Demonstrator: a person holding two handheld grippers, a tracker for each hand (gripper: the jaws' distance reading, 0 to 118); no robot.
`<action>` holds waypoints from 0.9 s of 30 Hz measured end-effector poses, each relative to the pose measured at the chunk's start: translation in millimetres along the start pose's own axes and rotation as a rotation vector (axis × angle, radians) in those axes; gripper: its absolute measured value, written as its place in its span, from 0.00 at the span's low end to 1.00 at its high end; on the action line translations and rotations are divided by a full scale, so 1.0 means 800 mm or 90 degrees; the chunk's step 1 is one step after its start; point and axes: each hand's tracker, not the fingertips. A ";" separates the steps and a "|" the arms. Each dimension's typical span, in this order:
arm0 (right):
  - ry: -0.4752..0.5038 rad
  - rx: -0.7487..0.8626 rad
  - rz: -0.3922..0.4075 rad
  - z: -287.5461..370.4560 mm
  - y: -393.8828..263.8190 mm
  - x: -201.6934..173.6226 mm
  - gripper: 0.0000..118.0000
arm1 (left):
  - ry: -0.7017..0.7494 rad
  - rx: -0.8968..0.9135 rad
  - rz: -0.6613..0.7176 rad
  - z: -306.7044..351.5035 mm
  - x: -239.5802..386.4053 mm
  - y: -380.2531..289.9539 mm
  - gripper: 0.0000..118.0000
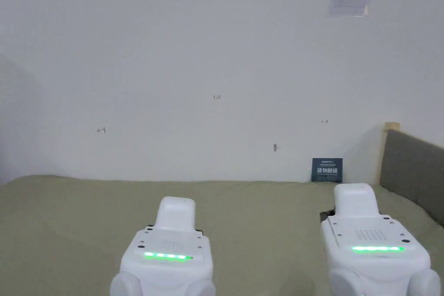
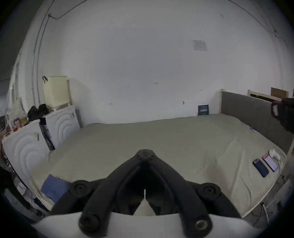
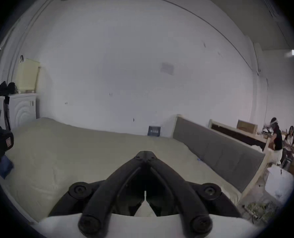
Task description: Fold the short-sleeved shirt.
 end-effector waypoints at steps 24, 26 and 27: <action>0.080 0.048 -0.049 0.029 0.006 -0.013 0.79 | -0.007 0.119 0.088 0.019 -0.052 0.020 1.00; 0.080 0.053 -0.053 0.034 0.010 -0.013 0.79 | -0.006 0.114 0.096 0.019 -0.054 0.018 1.00; 0.077 0.056 -0.054 0.035 0.012 -0.014 0.79 | 0.001 0.106 0.099 0.015 -0.055 0.016 1.00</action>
